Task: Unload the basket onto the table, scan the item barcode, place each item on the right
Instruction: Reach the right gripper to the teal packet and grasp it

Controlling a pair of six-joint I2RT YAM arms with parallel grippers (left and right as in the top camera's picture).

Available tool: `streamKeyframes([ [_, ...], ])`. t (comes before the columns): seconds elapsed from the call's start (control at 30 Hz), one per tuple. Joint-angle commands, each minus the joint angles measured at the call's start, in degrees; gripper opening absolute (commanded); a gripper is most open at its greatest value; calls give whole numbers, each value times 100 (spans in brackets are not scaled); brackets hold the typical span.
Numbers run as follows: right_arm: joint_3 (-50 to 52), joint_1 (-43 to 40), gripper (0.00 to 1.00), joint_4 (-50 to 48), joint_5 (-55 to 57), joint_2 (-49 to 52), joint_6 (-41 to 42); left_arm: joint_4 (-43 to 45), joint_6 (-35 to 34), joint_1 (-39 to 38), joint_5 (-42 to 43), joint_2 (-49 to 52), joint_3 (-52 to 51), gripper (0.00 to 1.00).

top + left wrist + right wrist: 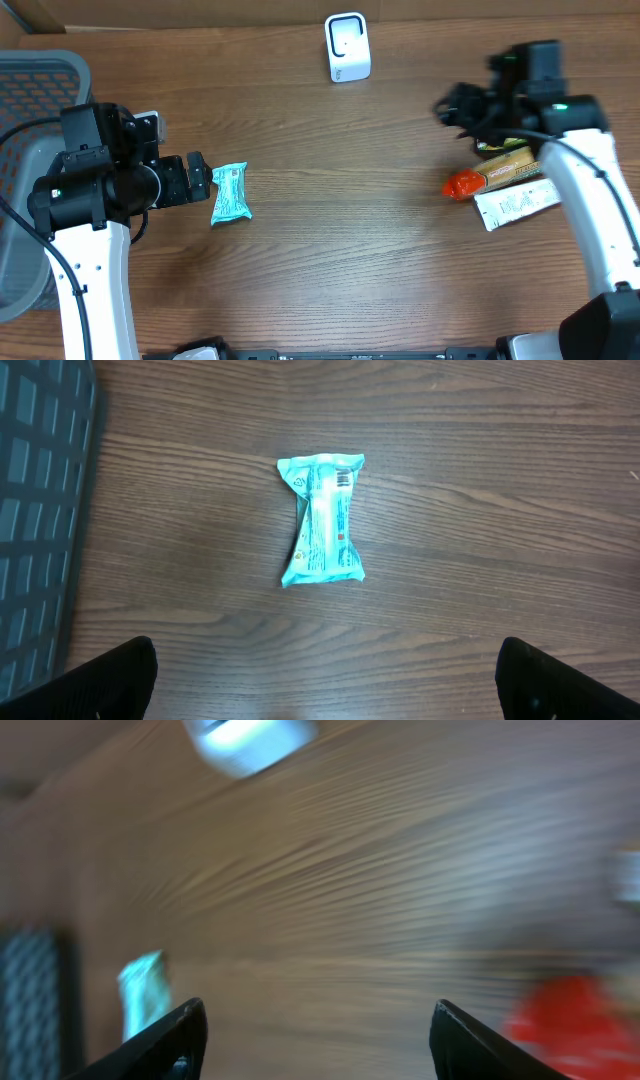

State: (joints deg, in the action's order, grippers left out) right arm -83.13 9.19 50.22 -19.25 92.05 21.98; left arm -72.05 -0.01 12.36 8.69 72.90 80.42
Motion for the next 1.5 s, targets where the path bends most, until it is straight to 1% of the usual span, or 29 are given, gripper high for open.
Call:
streamKeyframes([
  [0.0,-634,750,73,-26,-227,304,-328,7,22,-39,-31,-15,105,100],
  [0.13,-1272,1591,72,-173,-232,1001,-378,7,22,-39,-31,-15,105,99],
  [0.2,-1429,2011,72,-444,-232,1397,-369,7,22,-39,-31,-15,105,100],
  [0.33,-1436,2704,72,-1088,-232,2092,-275,7,22,-39,-31,-15,105,100],
  [0.5,-1436,3217,71,-1609,-304,2728,-225,7,22,-39,-31,-15,105,100],
  [0.63,-1484,3473,69,-1860,-337,3064,-186,7,22,-37,-31,-15,105,100],
  [0.8,-1814,3663,67,-1845,-337,3477,-203,7,22,-39,-31,-15,105,100],
  [0.93,-2127,3864,67,-1888,-317,3845,-457,7,22,-39,-31,-15,105,100],
  [1.2,-2249,4260,66,-2046,769,4249,-577,7,22,-39,-31,-15,105,100],
  [1.33,-2247,4332,63,-2212,960,4369,-568,7,22,-39,-31,-15,105,99],
  [1.47,-2236,4336,56,-2253,984,4461,-549,7,22,-39,-31,-15,105,100],
])
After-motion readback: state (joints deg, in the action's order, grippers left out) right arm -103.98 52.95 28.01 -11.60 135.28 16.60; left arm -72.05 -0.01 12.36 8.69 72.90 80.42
